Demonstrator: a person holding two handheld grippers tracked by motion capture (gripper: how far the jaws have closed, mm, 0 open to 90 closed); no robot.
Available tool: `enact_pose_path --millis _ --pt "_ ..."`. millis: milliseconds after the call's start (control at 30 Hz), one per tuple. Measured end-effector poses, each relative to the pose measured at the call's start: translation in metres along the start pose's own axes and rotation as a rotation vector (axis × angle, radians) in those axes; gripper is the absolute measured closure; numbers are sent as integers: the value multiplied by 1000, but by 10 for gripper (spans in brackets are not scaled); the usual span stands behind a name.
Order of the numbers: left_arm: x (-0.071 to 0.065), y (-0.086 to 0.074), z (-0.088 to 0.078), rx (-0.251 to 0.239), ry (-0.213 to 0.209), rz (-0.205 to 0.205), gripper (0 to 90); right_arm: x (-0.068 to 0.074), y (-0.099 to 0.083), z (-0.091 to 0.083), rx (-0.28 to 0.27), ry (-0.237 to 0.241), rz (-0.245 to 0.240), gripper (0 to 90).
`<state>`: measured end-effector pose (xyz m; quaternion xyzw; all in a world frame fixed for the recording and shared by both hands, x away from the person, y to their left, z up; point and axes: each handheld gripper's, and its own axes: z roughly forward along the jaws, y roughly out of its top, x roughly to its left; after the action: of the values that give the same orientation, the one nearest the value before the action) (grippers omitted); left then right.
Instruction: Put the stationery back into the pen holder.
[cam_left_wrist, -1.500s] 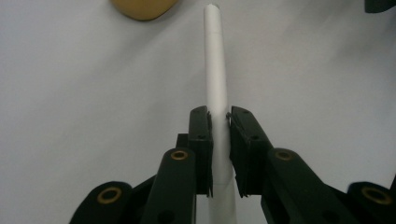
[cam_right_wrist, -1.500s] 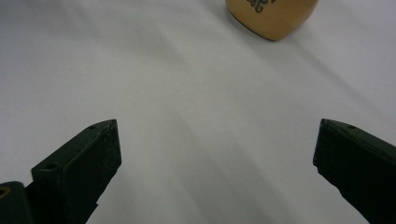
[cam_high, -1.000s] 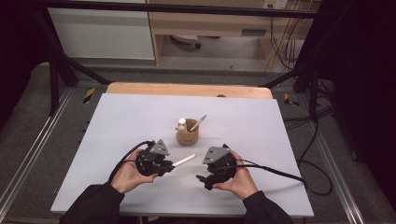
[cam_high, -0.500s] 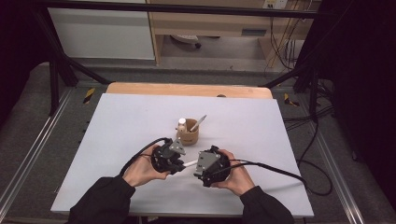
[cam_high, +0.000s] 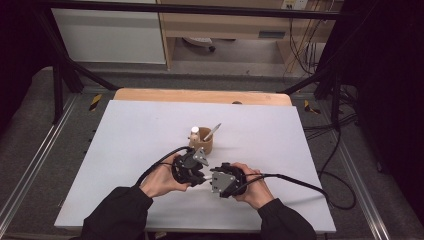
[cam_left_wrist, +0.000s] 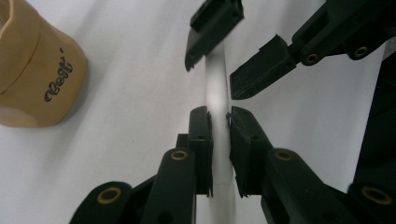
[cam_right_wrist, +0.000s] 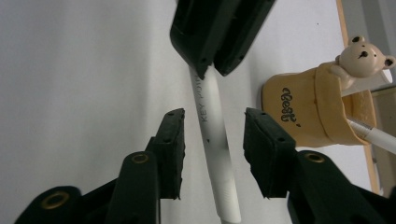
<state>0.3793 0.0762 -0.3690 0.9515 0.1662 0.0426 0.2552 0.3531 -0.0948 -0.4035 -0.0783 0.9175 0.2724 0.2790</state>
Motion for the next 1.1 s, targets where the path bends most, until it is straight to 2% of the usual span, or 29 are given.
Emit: enact_pose_path --millis 167,300,433,700,867,933,1100 --pt "-3 6 4 4 -8 9 783 2 -1 -1 3 -6 -82 665" --pt "-4 10 6 8 -13 14 783 3 -1 -3 -1 -2 -113 727" --pt "-4 11 6 3 -13 13 783 3 -1 -4 0 -4 -136 750" --pt "-4 12 5 -5 -16 16 783 4 -1 -6 8 3 -157 785" --pt "-5 9 5 -42 2 30 770 3 -2 -6 12 -8 -148 788" --pt "-4 7 1 -57 15 41 719 3 -2 -5 15 -5 -143 788" --pt "3 -5 -9 -116 49 28 575 -2 -6 -5 35 -17 -103 788"
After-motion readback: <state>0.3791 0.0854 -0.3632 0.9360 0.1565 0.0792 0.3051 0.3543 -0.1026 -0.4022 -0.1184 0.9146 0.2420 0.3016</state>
